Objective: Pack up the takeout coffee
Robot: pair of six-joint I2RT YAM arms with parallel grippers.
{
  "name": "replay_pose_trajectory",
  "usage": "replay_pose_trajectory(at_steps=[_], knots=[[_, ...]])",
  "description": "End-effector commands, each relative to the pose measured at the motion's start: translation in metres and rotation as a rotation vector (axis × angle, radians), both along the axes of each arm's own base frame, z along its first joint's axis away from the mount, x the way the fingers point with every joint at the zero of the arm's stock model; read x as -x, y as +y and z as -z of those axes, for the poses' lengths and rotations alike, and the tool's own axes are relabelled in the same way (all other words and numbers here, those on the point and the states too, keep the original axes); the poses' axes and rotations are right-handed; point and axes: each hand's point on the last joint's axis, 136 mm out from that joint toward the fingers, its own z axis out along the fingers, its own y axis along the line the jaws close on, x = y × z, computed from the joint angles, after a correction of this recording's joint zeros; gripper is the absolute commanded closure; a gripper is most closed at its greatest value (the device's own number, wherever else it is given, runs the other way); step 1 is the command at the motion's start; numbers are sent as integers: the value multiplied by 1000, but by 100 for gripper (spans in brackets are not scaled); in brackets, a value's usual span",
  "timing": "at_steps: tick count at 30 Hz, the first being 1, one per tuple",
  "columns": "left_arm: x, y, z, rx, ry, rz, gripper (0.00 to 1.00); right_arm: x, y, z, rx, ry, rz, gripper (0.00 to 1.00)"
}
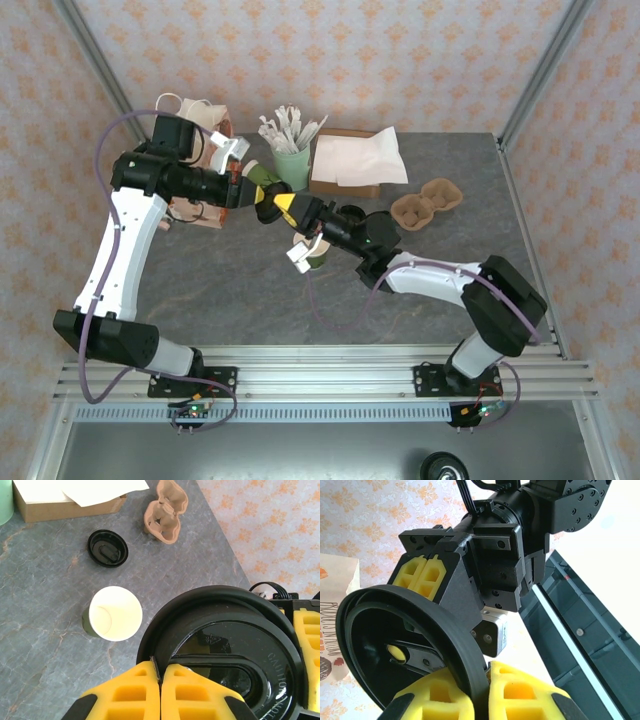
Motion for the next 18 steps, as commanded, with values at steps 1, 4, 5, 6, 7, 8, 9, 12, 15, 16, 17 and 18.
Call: replay_pose_trajectory(at_steps=[1,4,5,6,7,8,9,12,15,16,17,18], knots=[[0,-6,-15,64,-36,-24,100,16,-3,-17,-59,21,-37,93],[-15,16,-7,-41,-65,-174,100,8,-2,-16,-69,163,-7,23],[-22,28,-4,-96,-73,-248,100,0,-3,-15,-82,279,23,1],[-26,39,-1,-141,-80,-306,100,-9,-7,-13,-93,408,63,1],[-29,47,0,-171,-88,-348,100,-16,-13,-10,-103,540,90,1],[-33,53,1,-190,-94,-384,100,-24,-20,-5,-114,717,125,1],[-35,58,1,-207,-103,-414,100,-27,-28,0,-119,909,151,1],[-36,69,1,-257,-108,-488,100,-22,-44,15,-160,1365,192,1],[-31,65,3,-288,-114,-535,100,-17,-60,38,-262,1663,250,1],[-28,60,6,-298,-111,-547,100,-25,-69,44,-370,1751,296,1],[-25,54,9,-311,-112,-557,100,-34,-82,54,-499,1856,347,1],[-22,47,14,-344,-113,-570,100,-44,-96,64,-652,1959,391,0]])
